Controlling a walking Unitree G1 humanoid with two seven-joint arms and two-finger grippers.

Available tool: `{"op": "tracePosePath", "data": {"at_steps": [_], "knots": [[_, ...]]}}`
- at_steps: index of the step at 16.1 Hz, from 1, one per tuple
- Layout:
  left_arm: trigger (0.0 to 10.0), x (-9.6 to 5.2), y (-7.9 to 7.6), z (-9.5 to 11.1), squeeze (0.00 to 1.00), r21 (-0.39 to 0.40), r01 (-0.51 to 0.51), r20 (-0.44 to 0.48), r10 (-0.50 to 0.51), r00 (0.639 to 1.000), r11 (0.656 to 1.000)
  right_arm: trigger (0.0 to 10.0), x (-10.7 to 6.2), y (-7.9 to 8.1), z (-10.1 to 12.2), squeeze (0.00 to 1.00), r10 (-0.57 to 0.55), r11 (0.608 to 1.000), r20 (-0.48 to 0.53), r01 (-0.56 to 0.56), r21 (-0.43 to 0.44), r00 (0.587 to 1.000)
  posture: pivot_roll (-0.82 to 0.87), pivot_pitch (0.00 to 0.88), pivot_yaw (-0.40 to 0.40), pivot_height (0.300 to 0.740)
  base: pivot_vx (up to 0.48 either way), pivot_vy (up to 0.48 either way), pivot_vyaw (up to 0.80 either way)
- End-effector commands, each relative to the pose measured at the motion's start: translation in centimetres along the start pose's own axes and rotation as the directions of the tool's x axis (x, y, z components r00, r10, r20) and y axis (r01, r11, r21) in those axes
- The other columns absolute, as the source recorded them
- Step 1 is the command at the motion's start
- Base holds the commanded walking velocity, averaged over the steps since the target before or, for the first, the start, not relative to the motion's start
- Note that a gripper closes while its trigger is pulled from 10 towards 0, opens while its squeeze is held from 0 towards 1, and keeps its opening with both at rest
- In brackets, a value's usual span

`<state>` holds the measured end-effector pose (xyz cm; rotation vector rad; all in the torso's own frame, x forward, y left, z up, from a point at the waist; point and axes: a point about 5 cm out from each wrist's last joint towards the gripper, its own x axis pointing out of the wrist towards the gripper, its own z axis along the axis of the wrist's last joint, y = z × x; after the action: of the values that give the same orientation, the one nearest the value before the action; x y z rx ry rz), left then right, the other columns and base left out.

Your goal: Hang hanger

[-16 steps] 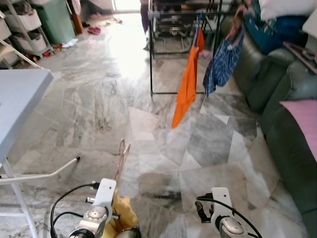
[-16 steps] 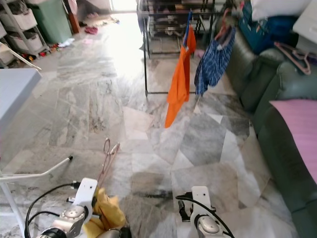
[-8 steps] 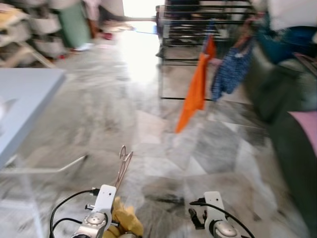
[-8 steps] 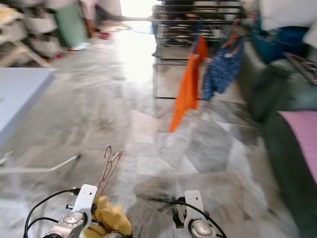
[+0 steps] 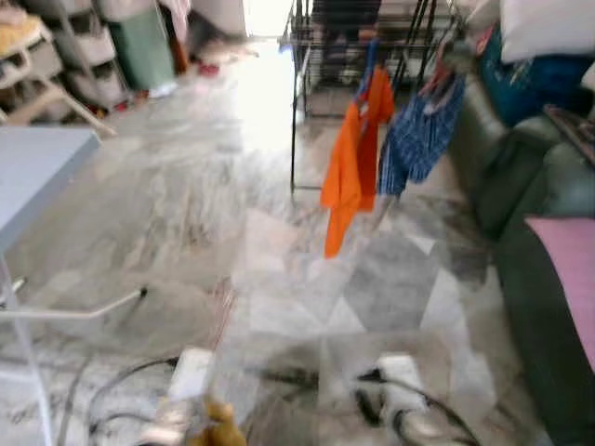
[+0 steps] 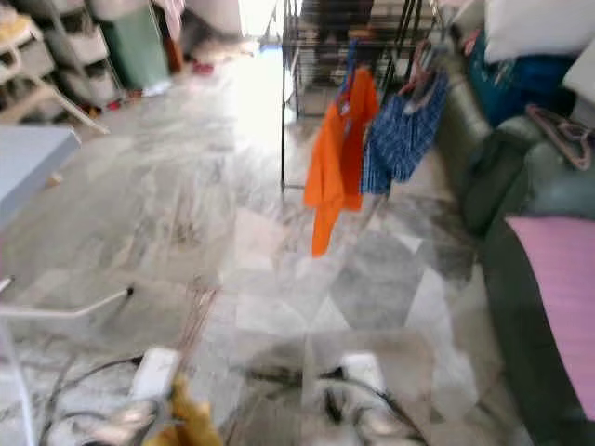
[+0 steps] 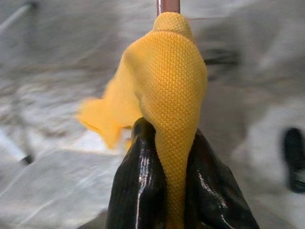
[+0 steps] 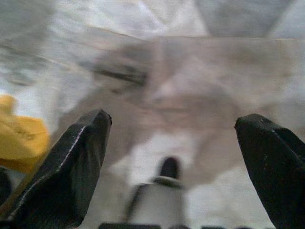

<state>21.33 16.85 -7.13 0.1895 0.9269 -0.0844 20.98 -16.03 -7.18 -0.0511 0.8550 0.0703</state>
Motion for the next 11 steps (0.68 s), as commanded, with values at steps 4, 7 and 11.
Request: {"op": "tracePosePath", "data": {"at_steps": [4, 7, 11], "knots": [[10.0, 0.0, 1.0, 0.1, 0.00, -0.018, -0.027, 0.002, 0.027, 1.000, 0.999, 10.0, 0.0, 0.6, 0.1, 0.00, 0.023, 1.000, 0.009, -0.023, 0.020, 1.000, -0.14, 0.042, 0.039, 0.740, 0.000, 0.000, 0.29], [10.0, -0.1, 1.6, 0.0, 0.00, -0.042, -0.053, -0.001, 0.053, 0.999, 0.998, 10.0, 0.0, 0.6, 0.2, 0.00, 0.037, 0.999, 0.015, -0.038, 0.022, 0.999, -0.14, 0.042, 0.039, 0.740, 0.000, 0.000, 0.70], [10.0, -0.1, 1.9, 0.1, 0.00, -0.034, -0.045, 0.006, 0.045, 0.999, 0.998, 10.0, 0.0, 0.7, 0.1, 0.00, 0.039, 0.999, 0.013, -0.040, 0.024, 0.999, -0.14, 0.041, 0.044, 0.740, 0.073, 0.000, 0.48]]}}
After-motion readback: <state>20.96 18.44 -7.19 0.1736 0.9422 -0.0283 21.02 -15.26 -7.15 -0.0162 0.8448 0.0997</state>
